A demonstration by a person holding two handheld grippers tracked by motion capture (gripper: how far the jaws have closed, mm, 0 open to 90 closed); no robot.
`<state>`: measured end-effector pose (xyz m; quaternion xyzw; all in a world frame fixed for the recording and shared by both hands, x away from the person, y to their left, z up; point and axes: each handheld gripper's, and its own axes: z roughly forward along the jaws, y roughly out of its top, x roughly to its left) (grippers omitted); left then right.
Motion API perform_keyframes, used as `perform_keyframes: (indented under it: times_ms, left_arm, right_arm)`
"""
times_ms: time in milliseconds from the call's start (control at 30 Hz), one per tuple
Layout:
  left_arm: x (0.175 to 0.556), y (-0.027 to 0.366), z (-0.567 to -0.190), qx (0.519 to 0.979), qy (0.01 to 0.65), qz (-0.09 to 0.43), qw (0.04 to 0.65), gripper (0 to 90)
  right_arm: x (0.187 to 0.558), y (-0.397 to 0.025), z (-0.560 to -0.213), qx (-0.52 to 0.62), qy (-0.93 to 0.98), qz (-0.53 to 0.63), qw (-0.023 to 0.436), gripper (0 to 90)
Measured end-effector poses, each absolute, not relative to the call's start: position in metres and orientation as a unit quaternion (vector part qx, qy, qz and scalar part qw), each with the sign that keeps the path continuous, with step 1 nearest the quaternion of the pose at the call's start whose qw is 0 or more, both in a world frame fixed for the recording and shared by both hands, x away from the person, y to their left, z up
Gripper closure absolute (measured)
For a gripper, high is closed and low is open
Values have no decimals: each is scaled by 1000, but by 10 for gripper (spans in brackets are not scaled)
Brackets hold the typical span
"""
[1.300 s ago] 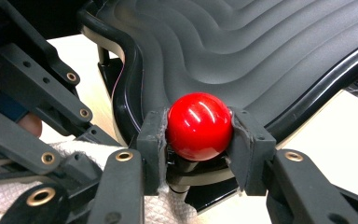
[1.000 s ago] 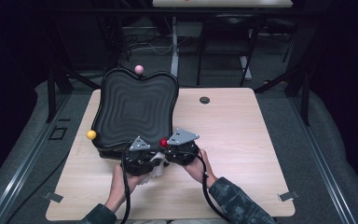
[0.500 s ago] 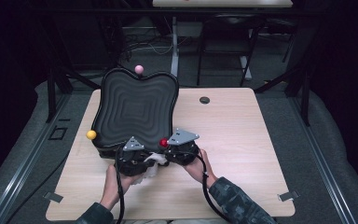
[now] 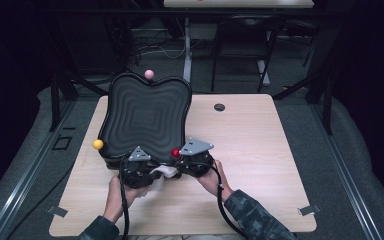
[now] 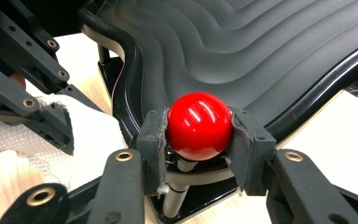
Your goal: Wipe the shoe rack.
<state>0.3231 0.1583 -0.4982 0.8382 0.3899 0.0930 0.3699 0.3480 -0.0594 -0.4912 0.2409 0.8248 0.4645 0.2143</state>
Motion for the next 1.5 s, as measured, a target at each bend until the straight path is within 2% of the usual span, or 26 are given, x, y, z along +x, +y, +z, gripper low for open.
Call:
perform_keyframes:
  times_ms: [433, 867, 1500]
  left_arm:
    - [326, 179, -495, 828, 416, 113, 360, 794]
    - [334, 204, -496, 794, 466, 131, 368, 798]
    - [337, 231, -496, 768, 505, 161, 359, 796]
  right_arm:
    - [348, -59, -491, 241, 824, 465, 213, 601]
    - [348, -59, -491, 243, 824, 464, 215, 601]
    - [347, -59, -491, 242, 825, 463, 217, 600]
